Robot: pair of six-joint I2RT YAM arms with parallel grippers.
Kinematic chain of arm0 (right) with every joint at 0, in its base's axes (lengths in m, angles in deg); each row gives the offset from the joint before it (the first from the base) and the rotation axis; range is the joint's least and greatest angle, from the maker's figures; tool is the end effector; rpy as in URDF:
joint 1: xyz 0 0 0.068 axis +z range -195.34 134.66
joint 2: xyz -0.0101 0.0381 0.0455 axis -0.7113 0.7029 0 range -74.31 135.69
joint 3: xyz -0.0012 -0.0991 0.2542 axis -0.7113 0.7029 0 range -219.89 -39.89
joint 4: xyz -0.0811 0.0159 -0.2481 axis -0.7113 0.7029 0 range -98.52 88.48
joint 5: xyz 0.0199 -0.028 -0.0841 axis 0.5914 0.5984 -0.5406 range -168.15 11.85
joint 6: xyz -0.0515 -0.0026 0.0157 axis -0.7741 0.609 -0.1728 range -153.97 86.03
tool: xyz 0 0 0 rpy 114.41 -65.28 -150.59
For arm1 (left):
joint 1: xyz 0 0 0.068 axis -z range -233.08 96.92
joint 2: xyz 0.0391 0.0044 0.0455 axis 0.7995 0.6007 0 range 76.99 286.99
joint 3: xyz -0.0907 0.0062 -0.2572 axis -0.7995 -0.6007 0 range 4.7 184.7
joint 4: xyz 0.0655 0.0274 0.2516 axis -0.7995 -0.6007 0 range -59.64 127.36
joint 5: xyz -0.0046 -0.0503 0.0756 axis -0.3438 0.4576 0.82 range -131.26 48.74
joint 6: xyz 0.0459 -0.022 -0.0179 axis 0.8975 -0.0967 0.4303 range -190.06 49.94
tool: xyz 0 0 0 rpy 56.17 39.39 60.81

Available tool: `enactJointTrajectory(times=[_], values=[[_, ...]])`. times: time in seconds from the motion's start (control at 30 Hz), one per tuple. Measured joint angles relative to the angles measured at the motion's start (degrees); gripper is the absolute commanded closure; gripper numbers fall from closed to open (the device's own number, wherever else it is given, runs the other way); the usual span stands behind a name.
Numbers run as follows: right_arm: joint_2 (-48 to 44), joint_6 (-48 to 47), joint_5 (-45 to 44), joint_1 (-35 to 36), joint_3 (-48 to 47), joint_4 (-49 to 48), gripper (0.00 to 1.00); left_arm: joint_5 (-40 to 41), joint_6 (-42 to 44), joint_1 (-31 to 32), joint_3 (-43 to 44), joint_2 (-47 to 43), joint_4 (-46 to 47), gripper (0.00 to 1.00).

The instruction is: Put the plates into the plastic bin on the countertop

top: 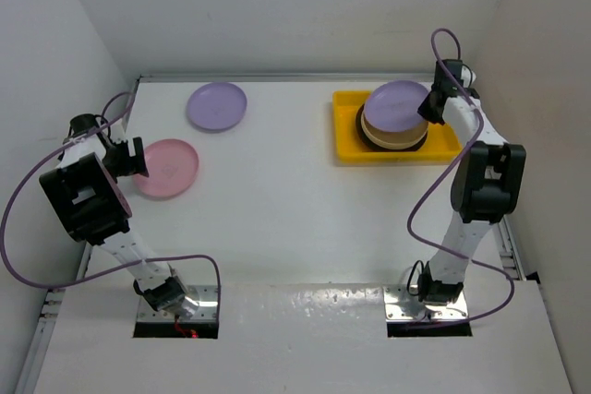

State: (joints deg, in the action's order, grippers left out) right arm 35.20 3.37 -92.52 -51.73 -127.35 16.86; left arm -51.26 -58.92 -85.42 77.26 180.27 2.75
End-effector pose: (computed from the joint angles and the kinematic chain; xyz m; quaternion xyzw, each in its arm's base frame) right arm 0.4275 -0.0566 0.2461 0.3864 0.8411 -0.0163 0.3782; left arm 0.3137 0.1913 0.1977 -0.1608 0.9600 -0.0004 0.2291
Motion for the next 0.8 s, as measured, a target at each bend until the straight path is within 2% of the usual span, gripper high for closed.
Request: enactJointTrajectory(times=[0.07,0.1,0.17,0.2,0.5,0.6,0.8], values=[[1.1,0.1,0.8,0.0,0.0,0.7,0.89,0.2,0.0,0.0,0.0,0.0,0.0,0.07],[1.5,0.2,1.3,0.1,0.0,0.8,0.75,0.3,0.0,0.0,0.0,0.0,0.0,0.07],[1.7,0.1,1.4,0.2,0.0,0.8,0.59,0.4,0.0,0.0,0.0,0.3,0.0,0.07],[1.7,-0.1,1.3,0.3,0.0,0.9,0.47,0.4,0.0,0.0,0.0,0.4,0.0,0.07],[1.7,-5.6,-4.1,2.7,0.0,1.2,0.47,0.4,0.4,0.0,0.0,1.0,0.0,0.07],[1.6,-6.8,-5.6,3.6,0.0,1.2,0.44,0.4,0.4,0.0,0.0,1.7,0.2,0.07],[-1.7,-9.9,-7.1,5.7,1.4,-0.4,0.42,0.8,2.0,0.5,0.9,7.0,0.7,0.19]])
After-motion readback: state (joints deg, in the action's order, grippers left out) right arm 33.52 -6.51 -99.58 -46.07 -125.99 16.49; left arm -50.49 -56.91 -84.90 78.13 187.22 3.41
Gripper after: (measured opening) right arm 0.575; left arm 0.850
